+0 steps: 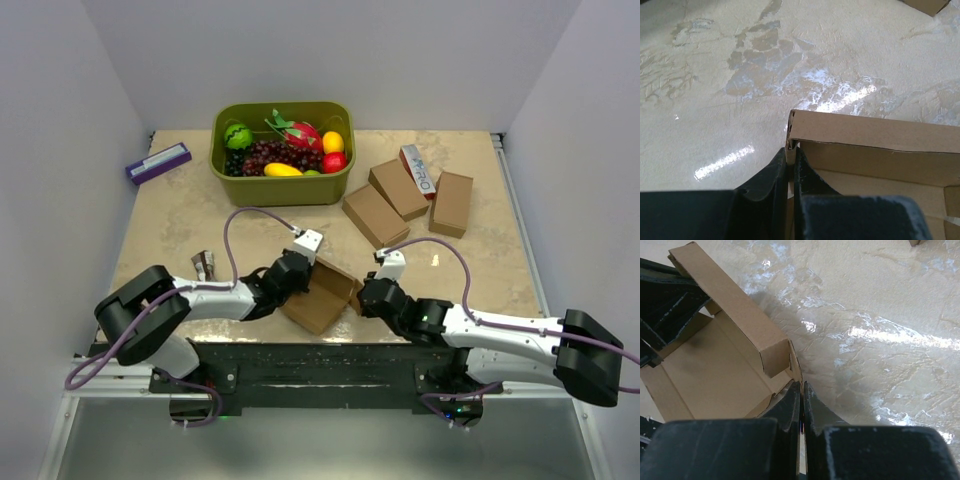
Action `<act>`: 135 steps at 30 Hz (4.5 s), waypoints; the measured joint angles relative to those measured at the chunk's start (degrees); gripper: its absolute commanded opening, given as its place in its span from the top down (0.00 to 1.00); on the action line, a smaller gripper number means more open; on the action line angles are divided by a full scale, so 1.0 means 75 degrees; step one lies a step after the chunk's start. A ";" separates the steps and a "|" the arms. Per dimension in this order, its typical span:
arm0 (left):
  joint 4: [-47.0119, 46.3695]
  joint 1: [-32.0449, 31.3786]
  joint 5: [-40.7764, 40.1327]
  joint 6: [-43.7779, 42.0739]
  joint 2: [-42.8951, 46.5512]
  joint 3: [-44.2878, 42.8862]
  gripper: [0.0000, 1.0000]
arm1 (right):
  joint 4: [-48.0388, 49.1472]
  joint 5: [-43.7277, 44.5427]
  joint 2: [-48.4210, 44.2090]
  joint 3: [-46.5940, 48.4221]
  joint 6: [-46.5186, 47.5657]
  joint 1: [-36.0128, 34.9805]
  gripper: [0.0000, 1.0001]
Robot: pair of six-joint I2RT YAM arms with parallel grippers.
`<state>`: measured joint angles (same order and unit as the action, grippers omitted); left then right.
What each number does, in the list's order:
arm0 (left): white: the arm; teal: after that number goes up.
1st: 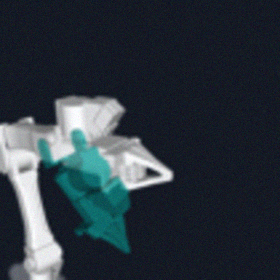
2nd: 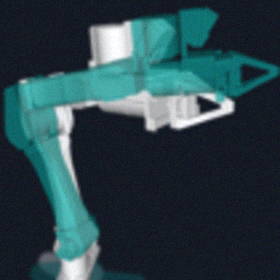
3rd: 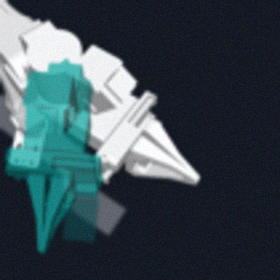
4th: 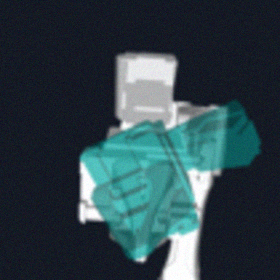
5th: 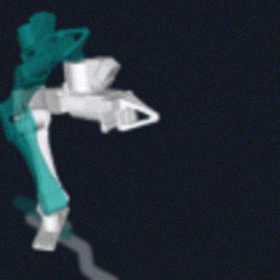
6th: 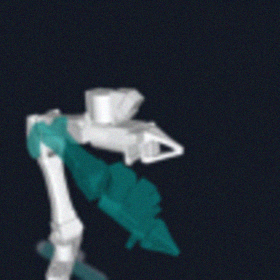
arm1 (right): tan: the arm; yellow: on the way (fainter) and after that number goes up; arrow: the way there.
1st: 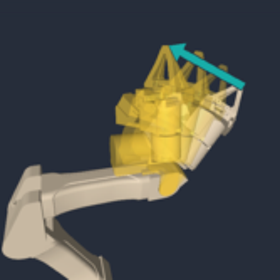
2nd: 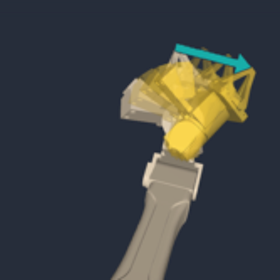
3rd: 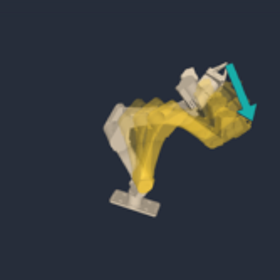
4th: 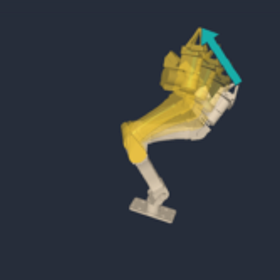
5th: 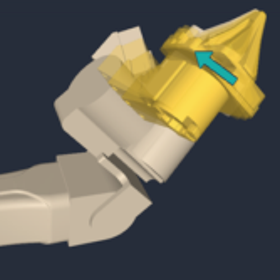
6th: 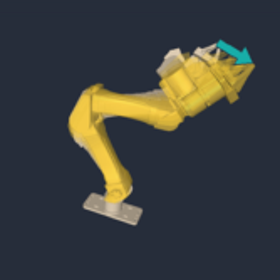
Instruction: Fold the paper box
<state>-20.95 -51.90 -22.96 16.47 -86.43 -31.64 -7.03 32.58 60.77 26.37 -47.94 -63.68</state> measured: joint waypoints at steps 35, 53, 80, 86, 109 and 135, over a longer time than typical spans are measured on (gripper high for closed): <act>-0.0050 0.0388 0.1218 0.0571 0.3474 0.1402 0.15 | 0.0635 0.1011 0.0807 0.0003 0.0664 -0.0003 1.00; -0.0737 0.2684 0.4173 0.1845 0.2562 0.1212 0.17 | 0.2398 0.2127 0.2014 0.0146 0.2541 -0.0003 0.60; -0.1489 0.2719 0.4488 0.2095 0.1603 0.1338 0.37 | -0.0726 0.1323 -0.0152 0.1486 0.0417 -0.0003 0.30; -0.1740 0.2719 0.4561 0.2116 0.1536 0.1405 0.53 | -0.0720 0.1078 0.0455 0.1556 0.0294 0.0000 0.34; -0.3057 0.2719 0.4849 0.2273 0.1396 0.1973 0.78 | -0.0612 -0.0294 0.0764 0.2241 -0.0379 0.0064 0.34; -0.3404 0.2716 0.4753 0.2057 0.1556 0.2308 0.79 | -0.0064 -0.1317 0.1003 0.1358 -0.1743 0.0708 0.39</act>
<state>-46.48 -31.53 12.69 31.90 -74.76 -14.33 -7.51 22.70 68.29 36.56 -61.01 -58.37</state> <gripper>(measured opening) 0.216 0.624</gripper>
